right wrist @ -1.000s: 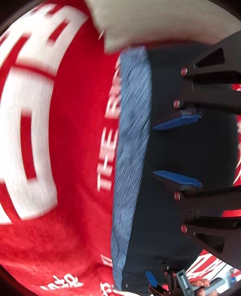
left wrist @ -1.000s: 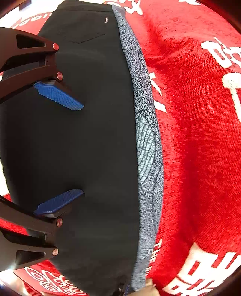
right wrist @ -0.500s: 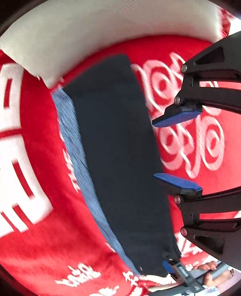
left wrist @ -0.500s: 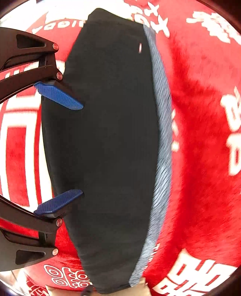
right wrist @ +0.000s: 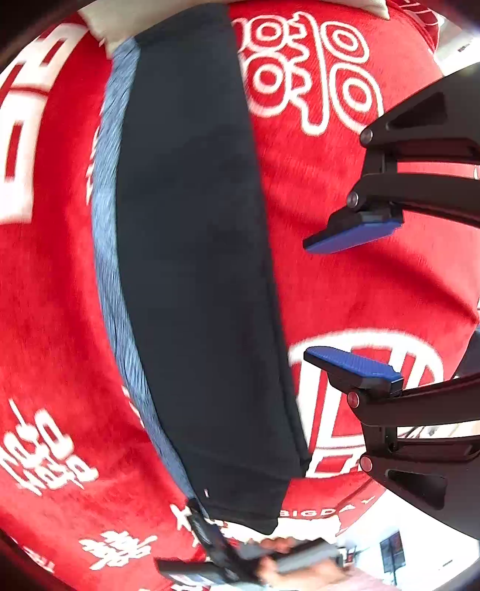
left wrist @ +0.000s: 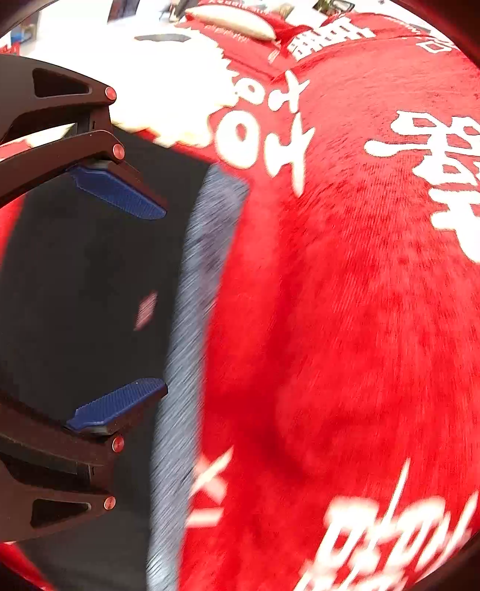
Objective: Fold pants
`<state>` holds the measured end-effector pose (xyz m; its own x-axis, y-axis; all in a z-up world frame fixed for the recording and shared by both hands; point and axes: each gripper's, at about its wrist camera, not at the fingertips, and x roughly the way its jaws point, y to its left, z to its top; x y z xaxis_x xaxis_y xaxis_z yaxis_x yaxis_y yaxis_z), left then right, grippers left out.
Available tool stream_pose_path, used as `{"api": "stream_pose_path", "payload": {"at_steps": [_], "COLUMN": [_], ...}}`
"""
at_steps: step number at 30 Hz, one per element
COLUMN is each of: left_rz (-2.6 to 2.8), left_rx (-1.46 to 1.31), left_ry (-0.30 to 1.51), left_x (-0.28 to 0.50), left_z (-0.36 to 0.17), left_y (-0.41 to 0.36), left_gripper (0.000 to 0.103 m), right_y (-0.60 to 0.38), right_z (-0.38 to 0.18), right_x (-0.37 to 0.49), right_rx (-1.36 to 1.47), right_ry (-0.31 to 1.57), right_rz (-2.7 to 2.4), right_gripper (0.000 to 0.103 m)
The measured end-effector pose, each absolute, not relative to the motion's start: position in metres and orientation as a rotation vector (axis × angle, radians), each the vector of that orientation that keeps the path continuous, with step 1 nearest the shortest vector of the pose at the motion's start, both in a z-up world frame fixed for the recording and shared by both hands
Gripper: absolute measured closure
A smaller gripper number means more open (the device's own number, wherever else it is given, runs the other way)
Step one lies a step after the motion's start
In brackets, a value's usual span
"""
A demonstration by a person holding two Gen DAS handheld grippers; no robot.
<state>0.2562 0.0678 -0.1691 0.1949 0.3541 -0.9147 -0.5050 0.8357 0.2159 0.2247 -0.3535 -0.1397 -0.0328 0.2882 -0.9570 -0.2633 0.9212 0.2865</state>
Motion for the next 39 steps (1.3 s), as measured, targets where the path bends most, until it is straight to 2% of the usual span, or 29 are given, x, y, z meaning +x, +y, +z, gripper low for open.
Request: {"api": "stream_pose_path", "payload": {"at_steps": [4,7,12,20,22,23,30,36,39], "left_rz": [0.669,0.625,0.568,0.55,0.545,0.543,0.551,0.482,0.463], "left_rx": [-0.058,-0.162,-0.141,-0.228,-0.224,-0.224,-0.293,-0.311,-0.307], "left_ry": [1.317,1.283,1.254,1.216,1.209,1.206,1.236,1.205,1.229], "left_x": [0.256,0.234,0.211,0.204,0.204,0.204,0.201,0.178,0.173], "left_z": [-0.199,-0.206,-0.209,-0.214,-0.216,-0.219,-0.213,-0.173,-0.179], "left_y": [0.104,0.133,0.143,0.157,0.159,0.162,0.17,0.138,0.122], "left_gripper": [0.013,0.007,0.005,0.005,0.002,0.0,0.0,0.0,0.0], "right_y": [-0.308,-0.275,-0.204,-0.094,-0.083,-0.081,-0.089,-0.172,-0.208], "right_z": [-0.142,-0.142,-0.147,-0.18,-0.199,-0.205,-0.201,-0.157,-0.157], "right_x": [0.234,0.245,0.269,0.293,0.291,0.292,0.315,0.267,0.226], "right_rx": [0.023,0.029,-0.029,-0.378,-0.453,-0.456,-0.223,0.092,0.279], "right_ry": [1.515,1.497,1.443,1.357,1.384,1.379,1.46,1.552,1.66], "right_rz": [0.468,0.501,0.579,0.723,0.697,0.683,0.637,0.748,0.783], "right_gripper": [0.047,0.047,0.047,0.047,0.055,0.055,0.055,0.053,0.053]}}
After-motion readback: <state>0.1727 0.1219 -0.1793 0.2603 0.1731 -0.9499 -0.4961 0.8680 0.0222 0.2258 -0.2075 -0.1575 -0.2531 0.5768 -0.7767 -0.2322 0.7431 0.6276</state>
